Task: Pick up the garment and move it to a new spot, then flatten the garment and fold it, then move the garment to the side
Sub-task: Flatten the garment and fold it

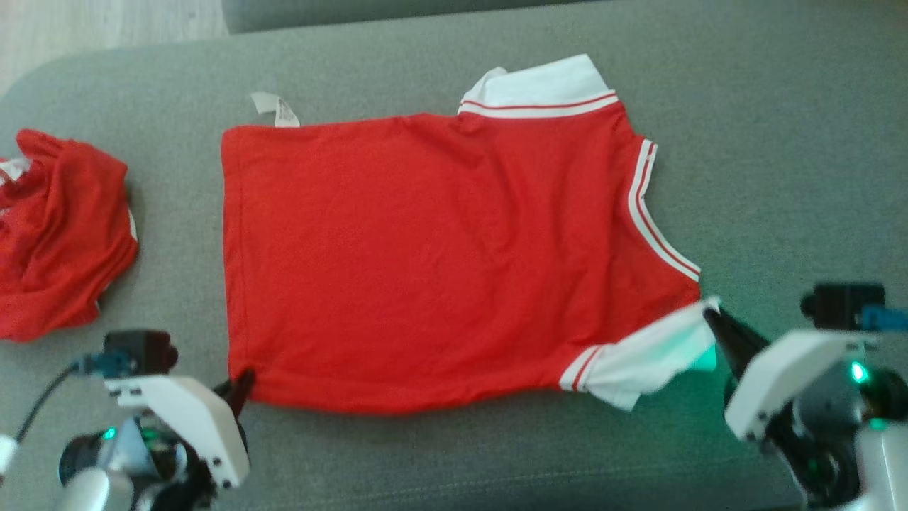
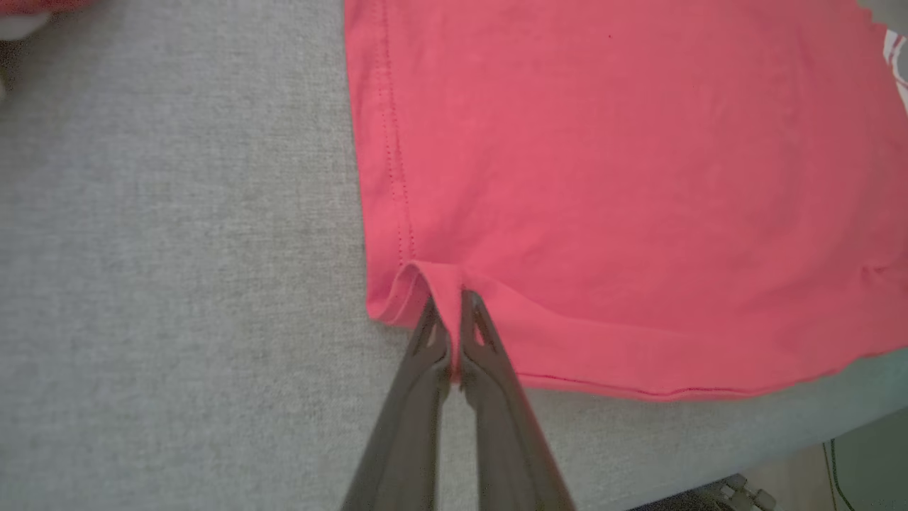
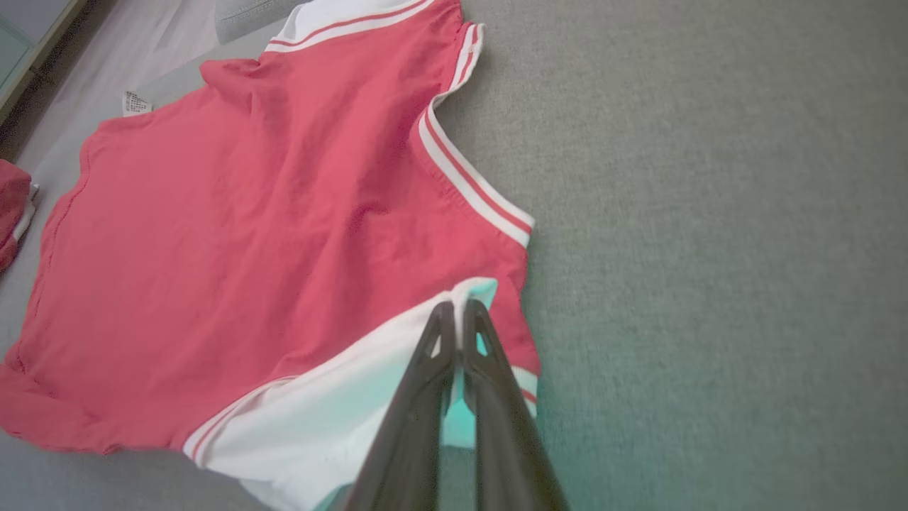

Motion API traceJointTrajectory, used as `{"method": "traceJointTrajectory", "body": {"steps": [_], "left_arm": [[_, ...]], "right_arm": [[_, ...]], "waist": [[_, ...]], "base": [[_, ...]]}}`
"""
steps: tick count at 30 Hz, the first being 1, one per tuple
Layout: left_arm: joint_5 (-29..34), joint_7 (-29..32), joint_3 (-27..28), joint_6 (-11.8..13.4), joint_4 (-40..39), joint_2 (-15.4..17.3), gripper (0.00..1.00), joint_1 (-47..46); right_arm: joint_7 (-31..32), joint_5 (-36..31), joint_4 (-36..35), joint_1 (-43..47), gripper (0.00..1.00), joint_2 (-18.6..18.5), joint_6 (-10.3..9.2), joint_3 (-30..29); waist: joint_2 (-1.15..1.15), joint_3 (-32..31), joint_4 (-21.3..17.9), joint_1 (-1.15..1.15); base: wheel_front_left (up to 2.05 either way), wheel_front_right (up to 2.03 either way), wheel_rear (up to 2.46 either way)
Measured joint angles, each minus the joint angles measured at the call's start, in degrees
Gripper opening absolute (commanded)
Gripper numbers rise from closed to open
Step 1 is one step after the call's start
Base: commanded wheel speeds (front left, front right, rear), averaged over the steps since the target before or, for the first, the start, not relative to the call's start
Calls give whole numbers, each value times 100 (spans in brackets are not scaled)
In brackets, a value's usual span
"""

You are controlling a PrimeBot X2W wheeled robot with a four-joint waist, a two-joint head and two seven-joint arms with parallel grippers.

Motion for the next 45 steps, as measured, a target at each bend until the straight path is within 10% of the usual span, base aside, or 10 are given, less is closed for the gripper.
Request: {"method": "traceJointTrajectory", "body": {"steps": [14,15,16,17,32,45], "left_arm": [[-412,215,38,-390,895,63,0,-1248],[-412,159,37,-397,970,34,31,-1298],[-421,89,48,-419,1037,-11,84,-1350],[-449,-56,86,-439,1083,-65,100,-1383],[811,-3265,208,-8,985,-565,100,-1253],[1332,-4069,-14,419,601,-754,100,-98]], "right_arm": [[-803,471,1647,-1946,0,-294,0,414],[-912,508,1722,-2007,3,-297,0,463],[-1054,539,1760,-2045,39,-316,0,527],[-1225,576,1779,-2061,95,-327,0,594],[-4240,-753,1439,-1367,100,-488,0,578],[-4133,-1199,463,174,100,-101,0,378]], "waist": [[0,530,97,1],[0,552,103,1],[0,573,110,1],[0,593,115,1],[0,423,155,1],[0,-209,184,0]], "base": [[0,0,0],[0,0,0],[0,0,0],[0,0,0],[0,0,0],[0,0,0]]}}
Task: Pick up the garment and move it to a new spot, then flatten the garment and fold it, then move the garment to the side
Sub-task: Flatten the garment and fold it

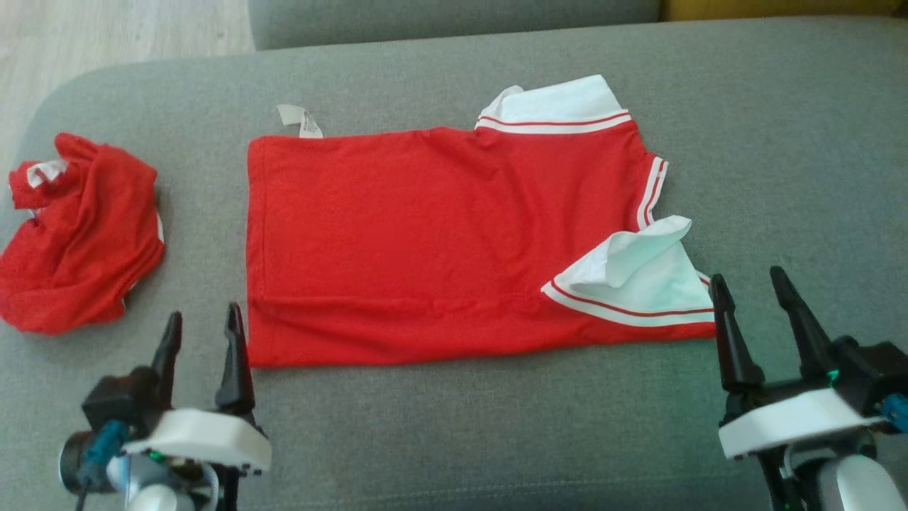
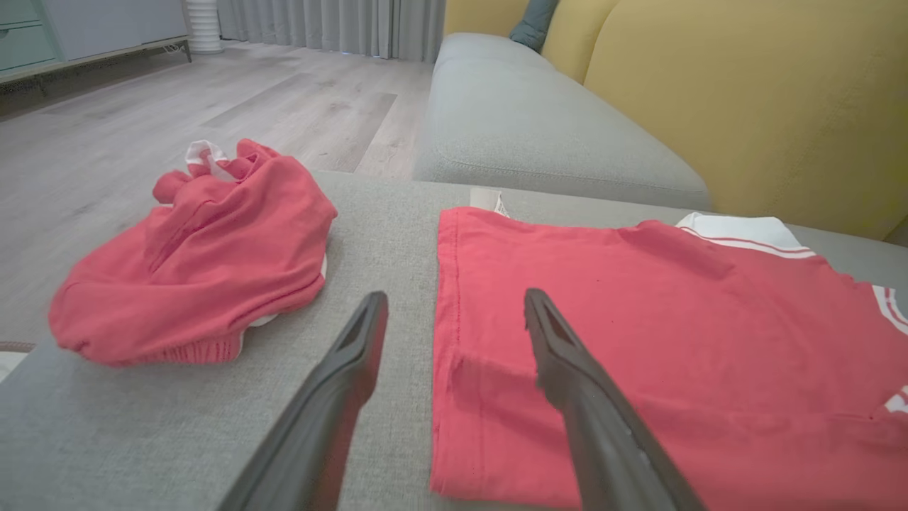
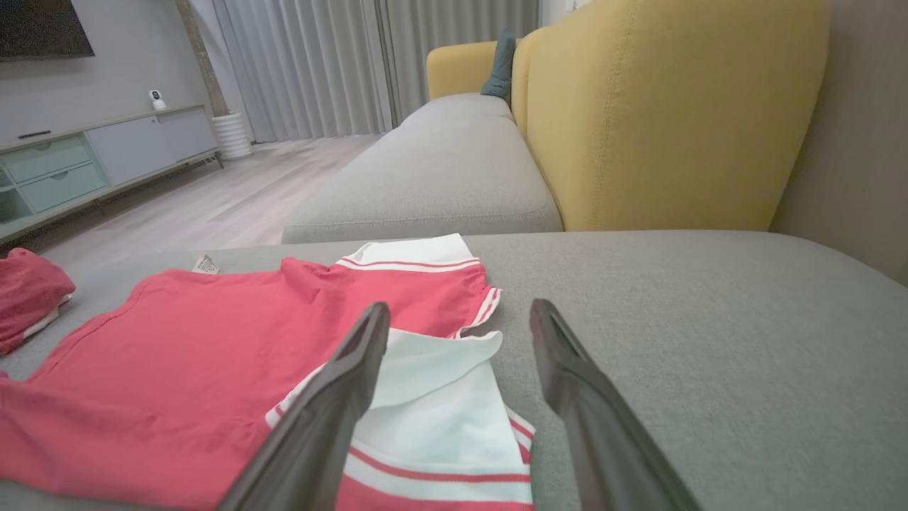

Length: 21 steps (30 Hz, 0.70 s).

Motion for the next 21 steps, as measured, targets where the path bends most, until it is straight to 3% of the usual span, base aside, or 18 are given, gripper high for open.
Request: {"method": "traceJointTrajectory", "body": {"steps": [13,21], "left_arm": [[97,2,-170,40,3,29,100,157],[14,446,-438,-283,687,49,100,-253]], "right_arm": [[218,34,-245,166,100,47,0,-103],[734,164,234,140,100,-49,0,-26]], "waist": [[0,-50,13,0],[0,225,55,0]], "base": [[0,0,0],[0,0,0]]}}
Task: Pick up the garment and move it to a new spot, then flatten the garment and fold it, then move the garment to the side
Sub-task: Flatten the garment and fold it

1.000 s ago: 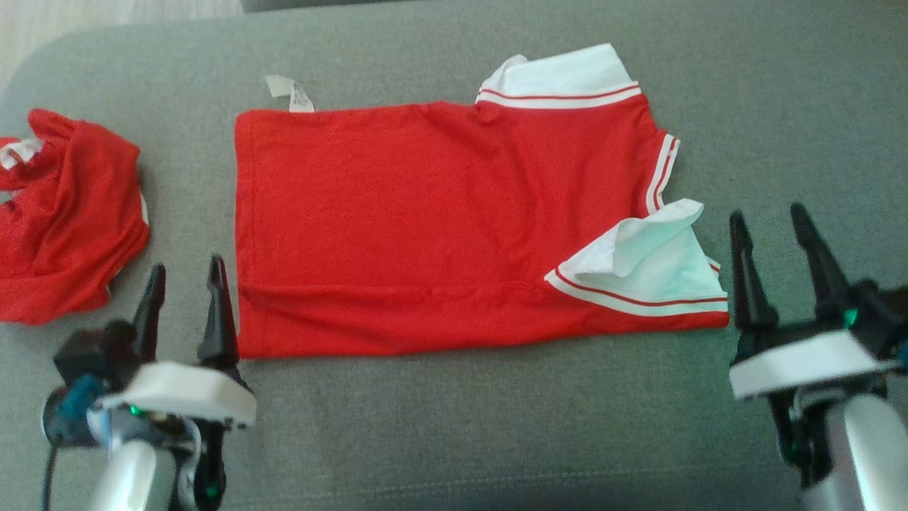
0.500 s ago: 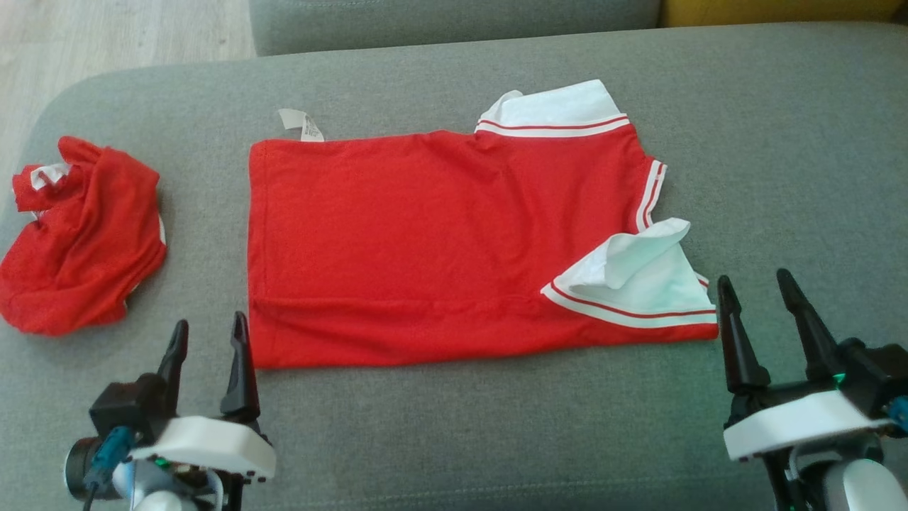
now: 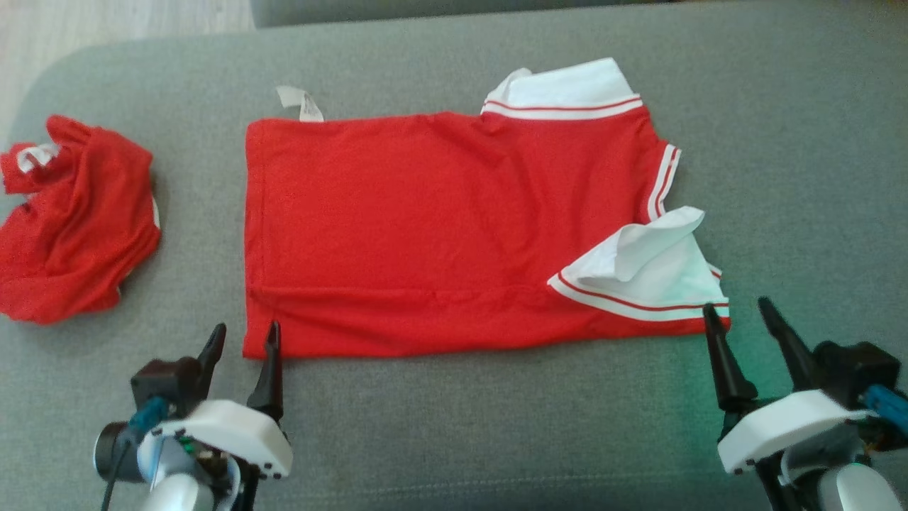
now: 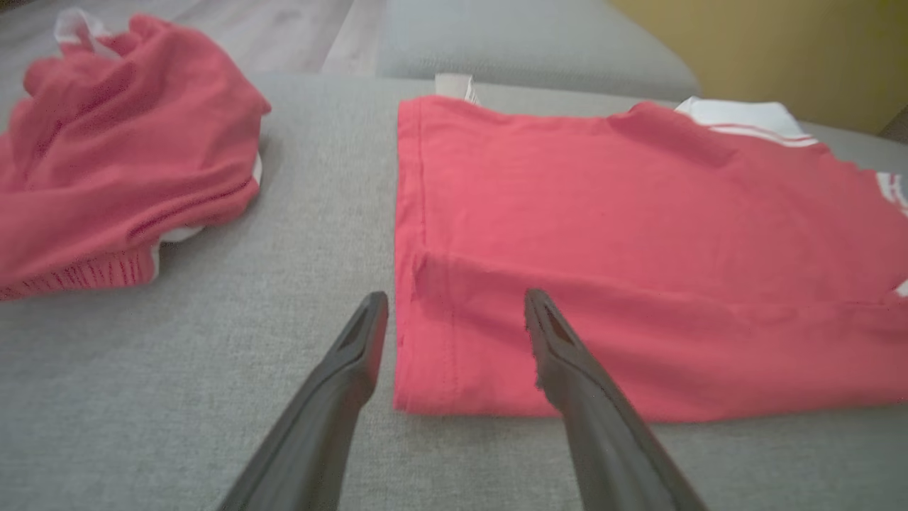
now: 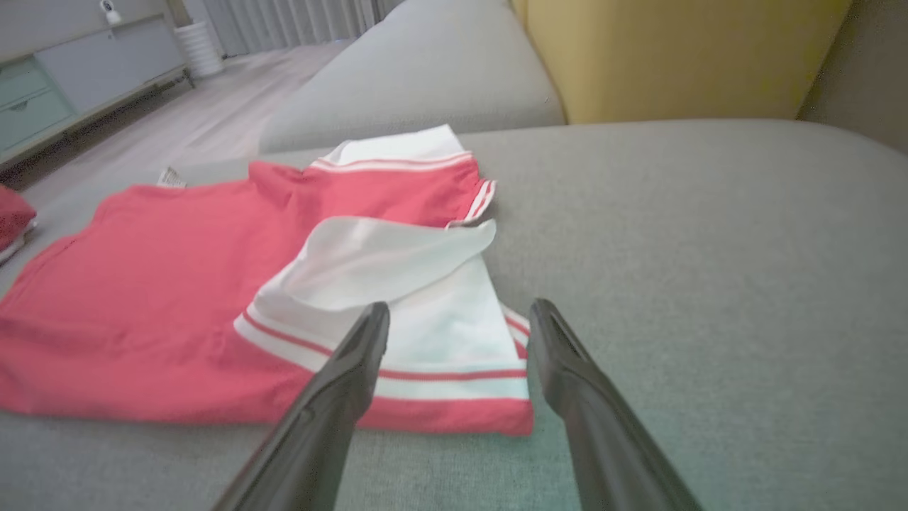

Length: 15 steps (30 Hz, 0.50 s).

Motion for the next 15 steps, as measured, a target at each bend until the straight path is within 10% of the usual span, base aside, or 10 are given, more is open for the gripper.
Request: {"method": "traceJointTrajectory", "body": {"steps": [15], "left_arm": [[-709,700,54,-438,1101,-132,100,-852]], "right_arm": [[1307,364,902,-817,100,-170,0,-112]], "waist": [[0,649,104,0]], "base": [[0,0,0]]}}
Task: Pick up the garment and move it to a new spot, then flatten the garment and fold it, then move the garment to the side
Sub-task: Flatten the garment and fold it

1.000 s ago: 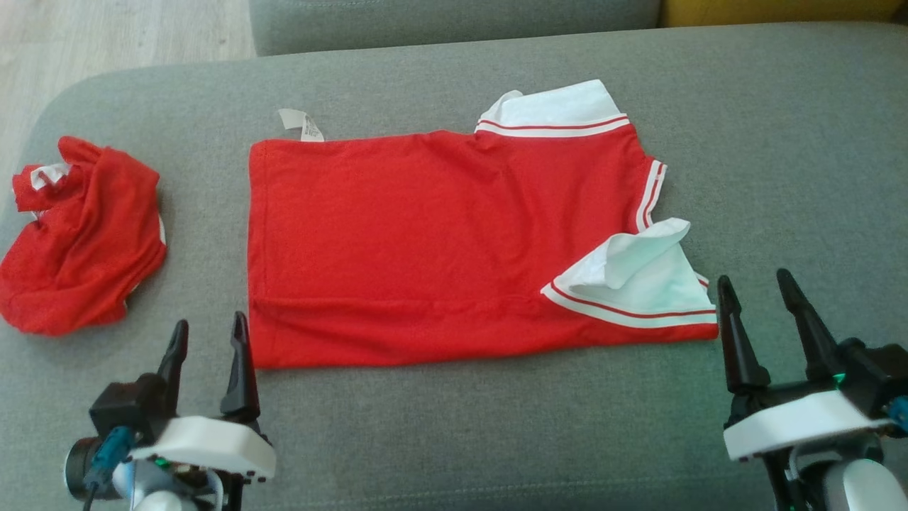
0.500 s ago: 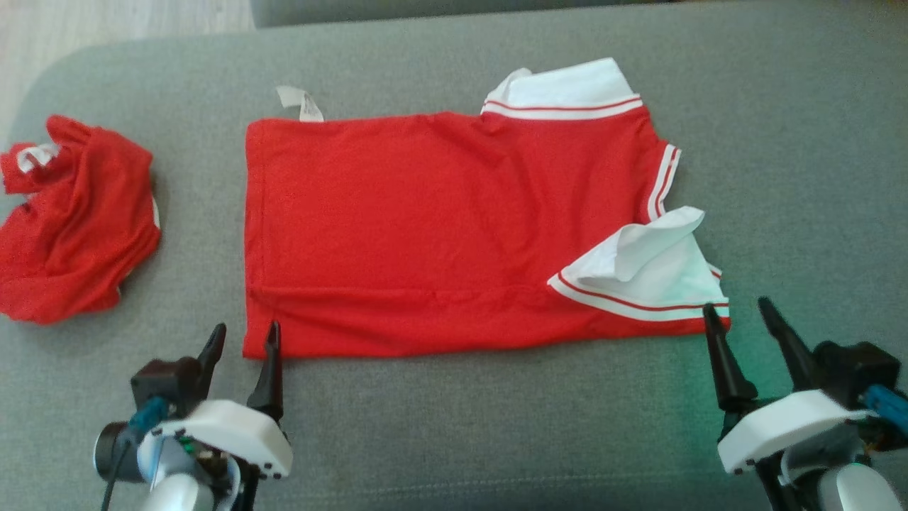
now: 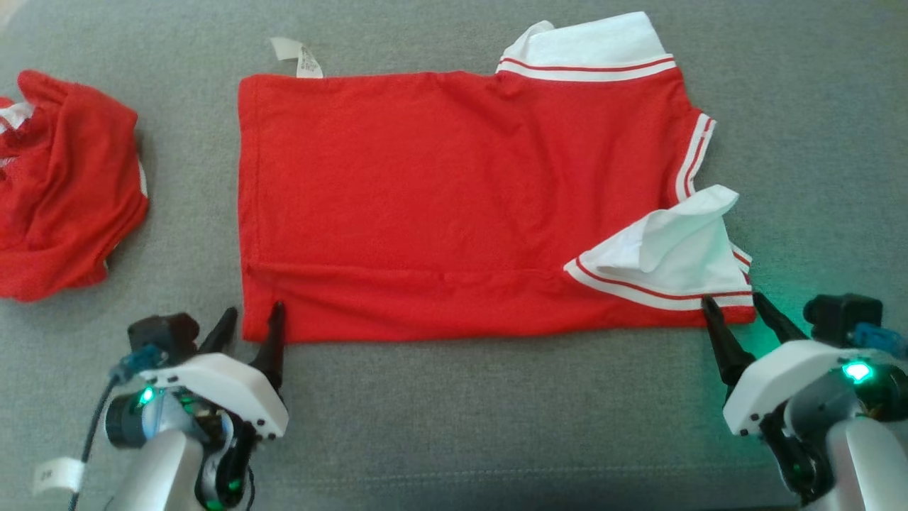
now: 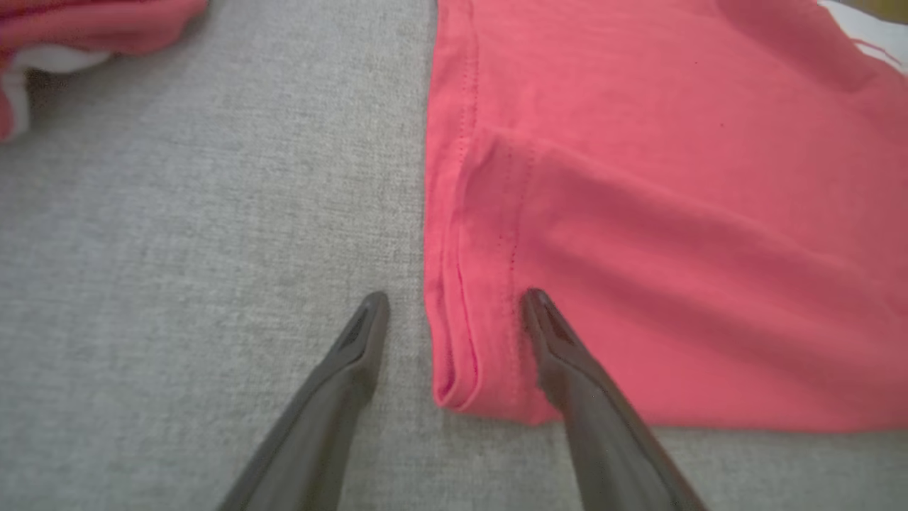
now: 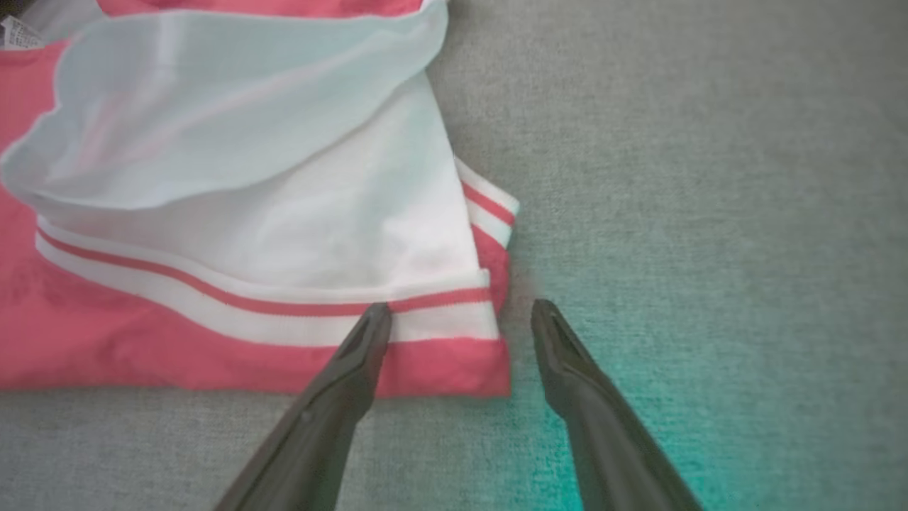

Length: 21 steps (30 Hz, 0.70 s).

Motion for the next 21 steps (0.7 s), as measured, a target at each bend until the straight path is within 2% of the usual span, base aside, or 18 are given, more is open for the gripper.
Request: {"method": "traceJointTrajectory", "body": {"steps": [1,2,3,4,5,13,21], "left_arm": [[-31,30,1,-34,5,7,81,-21],[-31,30,1,-34,5,7,41,-21],[-33,64,9,-45,8,10,5,-38],[-34,77,20,-46,18,25,0,-46],[-33,100,13,-79,19,44,0,-47],[53,47,-136,-27,-148,91,0,10],[86,301,-148,269,-907,293,0,814]], "right_arm": [[55,52,2,-22,100,18,0,-20],[55,52,2,-22,82,18,0,-20],[125,125,5,-39,47,24,0,-33],[191,151,9,-61,18,24,0,-42],[258,219,10,-96,0,27,0,-52],[333,439,-183,-26,0,88,0,-219],[597,548,-910,1128,0,422,0,-476]], "waist": [[0,13,8,0],[0,13,8,0],[0,22,17,0],[0,29,24,0],[0,34,28,0],[0,-82,48,0],[0,-461,13,0]], "base": [[0,0,0],[0,0,0],[0,0,0],[0,0,0],[0,0,0],[0,0,0],[0,0,0]]}}
